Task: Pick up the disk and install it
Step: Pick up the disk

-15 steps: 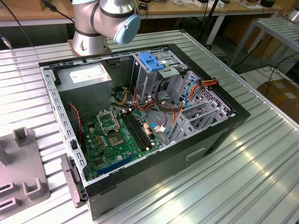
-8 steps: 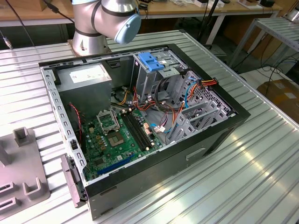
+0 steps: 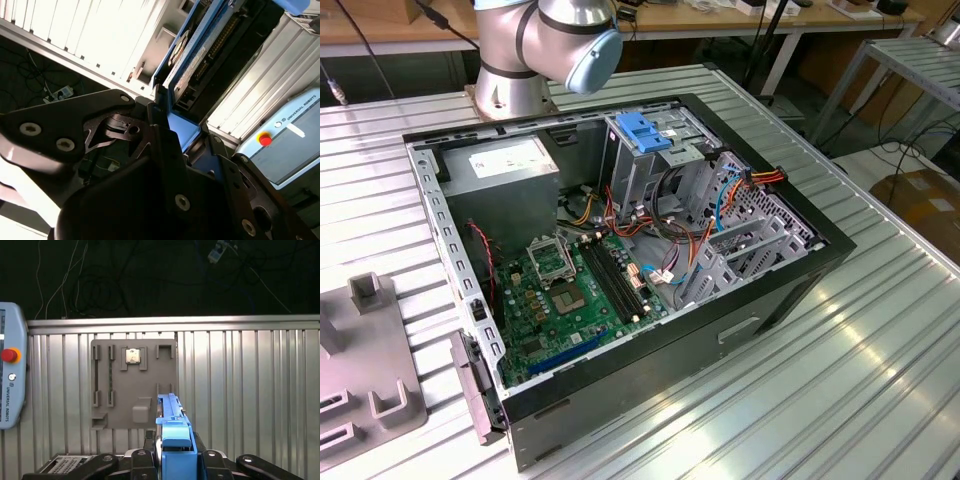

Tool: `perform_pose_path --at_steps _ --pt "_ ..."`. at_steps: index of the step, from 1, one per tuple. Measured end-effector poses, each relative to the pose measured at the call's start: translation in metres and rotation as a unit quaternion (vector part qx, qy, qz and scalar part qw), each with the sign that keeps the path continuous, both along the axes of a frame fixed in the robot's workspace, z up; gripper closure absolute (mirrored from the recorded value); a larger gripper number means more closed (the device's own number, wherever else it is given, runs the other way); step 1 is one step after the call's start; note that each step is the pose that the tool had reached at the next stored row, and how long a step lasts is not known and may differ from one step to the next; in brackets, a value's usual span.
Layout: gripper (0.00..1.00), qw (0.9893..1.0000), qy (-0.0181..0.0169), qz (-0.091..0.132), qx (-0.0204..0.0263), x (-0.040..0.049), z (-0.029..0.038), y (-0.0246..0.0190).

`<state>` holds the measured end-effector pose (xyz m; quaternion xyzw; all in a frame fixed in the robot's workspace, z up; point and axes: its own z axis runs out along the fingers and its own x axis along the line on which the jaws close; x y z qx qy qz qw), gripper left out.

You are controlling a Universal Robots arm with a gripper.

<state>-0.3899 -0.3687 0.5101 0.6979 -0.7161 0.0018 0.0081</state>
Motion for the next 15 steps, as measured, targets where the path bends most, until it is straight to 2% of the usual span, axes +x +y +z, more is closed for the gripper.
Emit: perform_pose_path --at_steps 11,15 --pt "0.63 1.0000 0.0000 0.000 0.0000 0.0206 0.0000 0.0000" --pt "0.63 1.0000 0.0000 0.000 0.0000 0.0312 -0.0001 0.0000"
